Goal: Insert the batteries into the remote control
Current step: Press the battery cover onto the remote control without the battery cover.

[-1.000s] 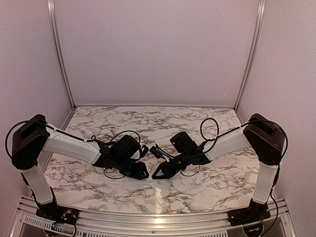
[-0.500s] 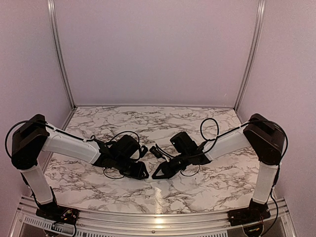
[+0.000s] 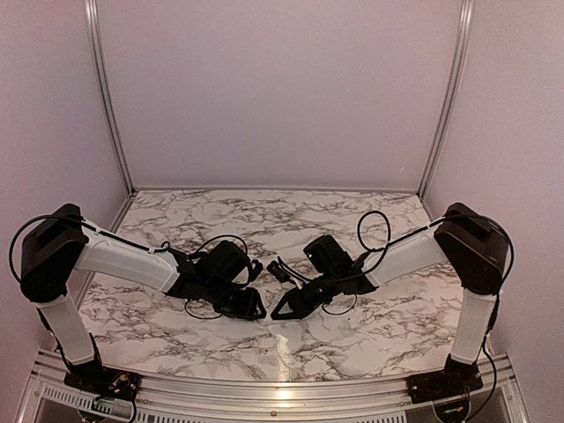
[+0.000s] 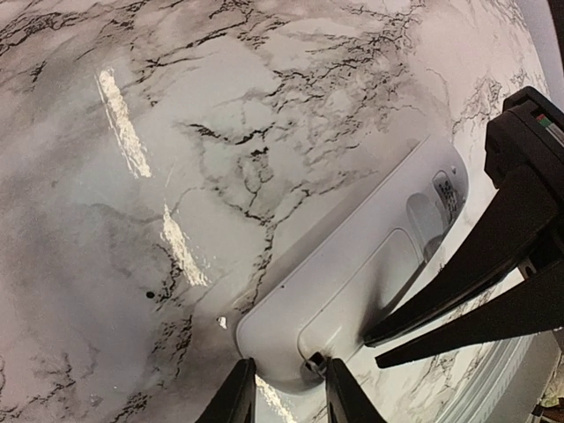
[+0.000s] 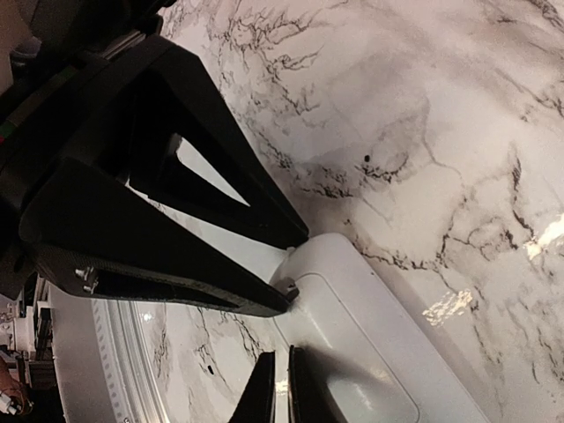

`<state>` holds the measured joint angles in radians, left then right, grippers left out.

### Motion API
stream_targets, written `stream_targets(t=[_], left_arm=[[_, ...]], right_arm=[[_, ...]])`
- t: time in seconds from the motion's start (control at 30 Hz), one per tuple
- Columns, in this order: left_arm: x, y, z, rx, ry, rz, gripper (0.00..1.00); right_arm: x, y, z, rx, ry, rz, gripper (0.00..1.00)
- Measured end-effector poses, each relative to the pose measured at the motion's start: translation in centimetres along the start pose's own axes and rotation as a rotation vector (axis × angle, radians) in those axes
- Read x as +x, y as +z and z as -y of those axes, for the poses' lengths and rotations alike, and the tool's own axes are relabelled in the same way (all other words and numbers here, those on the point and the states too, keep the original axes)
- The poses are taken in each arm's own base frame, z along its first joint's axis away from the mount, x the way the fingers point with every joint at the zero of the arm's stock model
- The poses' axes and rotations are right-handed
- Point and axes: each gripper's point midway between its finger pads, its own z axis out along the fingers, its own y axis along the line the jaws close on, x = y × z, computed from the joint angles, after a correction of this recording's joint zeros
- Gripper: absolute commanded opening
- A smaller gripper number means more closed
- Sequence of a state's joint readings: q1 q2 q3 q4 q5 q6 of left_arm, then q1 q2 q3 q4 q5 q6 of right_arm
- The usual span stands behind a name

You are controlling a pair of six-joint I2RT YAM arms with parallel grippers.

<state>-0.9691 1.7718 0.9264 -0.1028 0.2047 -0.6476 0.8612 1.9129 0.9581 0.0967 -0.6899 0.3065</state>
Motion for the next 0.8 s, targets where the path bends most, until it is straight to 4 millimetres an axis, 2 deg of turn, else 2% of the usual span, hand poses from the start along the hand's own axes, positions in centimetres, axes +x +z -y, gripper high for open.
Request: stream_targets(t=[0.8], left_arm=[[-0.56,-0.68,0.44,0.02,-0.02,0.014,0.3]], right_arm=[[-0.01,0.0,-0.01,0.0,0.0,0.0,0.05]])
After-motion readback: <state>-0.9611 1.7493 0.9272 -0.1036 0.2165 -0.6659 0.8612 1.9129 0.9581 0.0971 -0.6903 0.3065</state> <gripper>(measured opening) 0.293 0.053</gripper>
